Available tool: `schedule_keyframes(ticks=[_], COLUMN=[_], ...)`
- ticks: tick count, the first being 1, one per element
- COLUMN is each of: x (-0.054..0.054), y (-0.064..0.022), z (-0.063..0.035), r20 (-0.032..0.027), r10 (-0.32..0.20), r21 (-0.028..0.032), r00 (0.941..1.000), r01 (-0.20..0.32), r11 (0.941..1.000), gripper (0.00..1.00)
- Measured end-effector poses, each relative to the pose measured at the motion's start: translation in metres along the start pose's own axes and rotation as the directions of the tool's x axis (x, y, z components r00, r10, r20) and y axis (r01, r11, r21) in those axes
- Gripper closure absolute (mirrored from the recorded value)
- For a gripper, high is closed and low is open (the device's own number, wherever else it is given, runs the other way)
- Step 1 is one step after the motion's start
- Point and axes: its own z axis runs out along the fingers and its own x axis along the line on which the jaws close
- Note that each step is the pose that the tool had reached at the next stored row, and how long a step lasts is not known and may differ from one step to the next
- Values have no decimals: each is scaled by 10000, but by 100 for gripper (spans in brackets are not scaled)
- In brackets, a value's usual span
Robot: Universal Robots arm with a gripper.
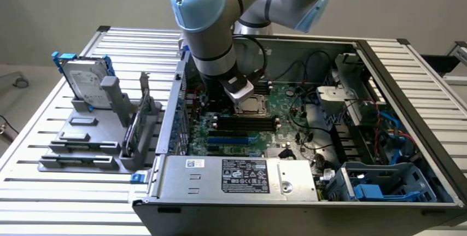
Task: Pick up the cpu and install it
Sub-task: 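Install the first cpu locking lever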
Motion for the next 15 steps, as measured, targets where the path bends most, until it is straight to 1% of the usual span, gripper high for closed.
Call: schedule_keyframes(ticks=[6, 10, 13, 15], x=[-5, -8, -8, 4], y=[-3, -5, -7, -10], z=[0, 0, -10, -52], r20=[-10, 12, 28, 21], r10=[-23, -40, -44, -44], r21=[-81, -145, -164, -160], r00=[10000, 10000, 10000, 10000], r01=[22, 41, 45, 44], r11=[10000, 9999, 9999, 9999], gripper=[89, 89, 89, 89])
